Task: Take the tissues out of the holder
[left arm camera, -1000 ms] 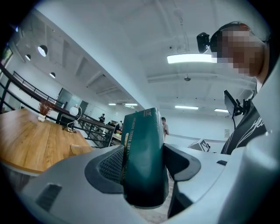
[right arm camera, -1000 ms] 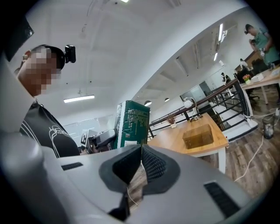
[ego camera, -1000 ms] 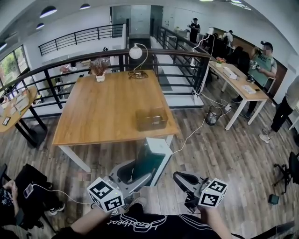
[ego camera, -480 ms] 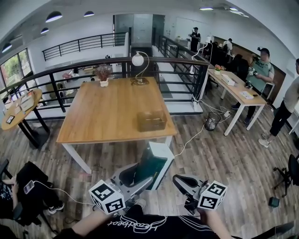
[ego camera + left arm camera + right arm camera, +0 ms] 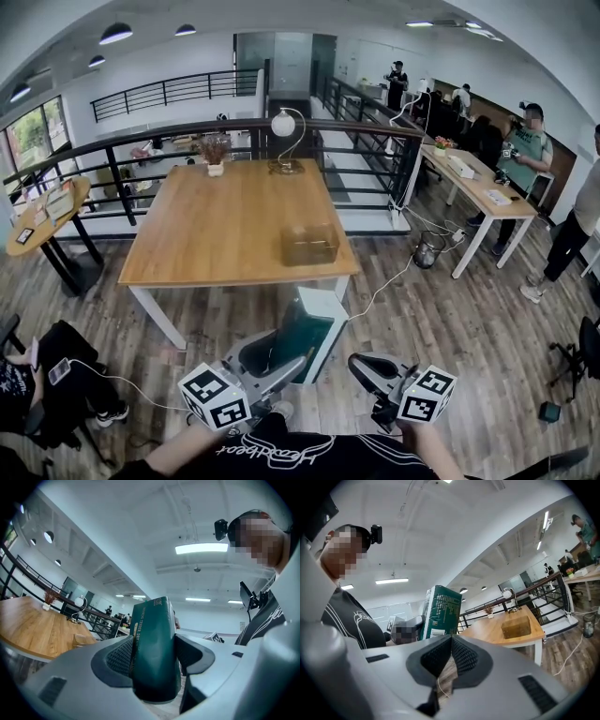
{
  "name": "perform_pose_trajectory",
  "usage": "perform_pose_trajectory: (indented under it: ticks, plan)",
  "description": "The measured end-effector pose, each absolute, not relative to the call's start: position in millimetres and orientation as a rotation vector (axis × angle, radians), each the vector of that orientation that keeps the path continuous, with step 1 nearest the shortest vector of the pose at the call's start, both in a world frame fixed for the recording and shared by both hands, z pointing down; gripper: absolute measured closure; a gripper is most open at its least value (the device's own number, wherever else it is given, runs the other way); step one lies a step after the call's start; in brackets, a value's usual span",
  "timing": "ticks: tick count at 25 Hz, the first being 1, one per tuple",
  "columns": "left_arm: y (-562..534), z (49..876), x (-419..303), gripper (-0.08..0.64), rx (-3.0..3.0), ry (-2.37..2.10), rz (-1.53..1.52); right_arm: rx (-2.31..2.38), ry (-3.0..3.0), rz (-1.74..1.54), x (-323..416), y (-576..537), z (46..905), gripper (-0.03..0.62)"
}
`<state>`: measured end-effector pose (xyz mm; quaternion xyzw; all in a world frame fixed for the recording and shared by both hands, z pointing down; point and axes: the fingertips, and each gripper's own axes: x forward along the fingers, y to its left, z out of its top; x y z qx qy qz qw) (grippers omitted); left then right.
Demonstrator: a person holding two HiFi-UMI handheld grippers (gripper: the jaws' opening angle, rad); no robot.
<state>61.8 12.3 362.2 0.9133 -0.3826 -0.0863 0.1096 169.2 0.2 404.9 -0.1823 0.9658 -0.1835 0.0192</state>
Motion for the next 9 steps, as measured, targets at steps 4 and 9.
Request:
perform_pose_trajectory:
  ticks: [4, 9]
  plan:
    - [19, 363, 60, 0.272, 2.686, -1.131, -0.263, -0.555, 2.997, -0.555, 169, 4, 407, 0.575]
    - [26, 358, 59, 0.273, 2.688, -1.144, -0.266, -0.545, 2.994, -0.558, 168, 11, 405, 0.575]
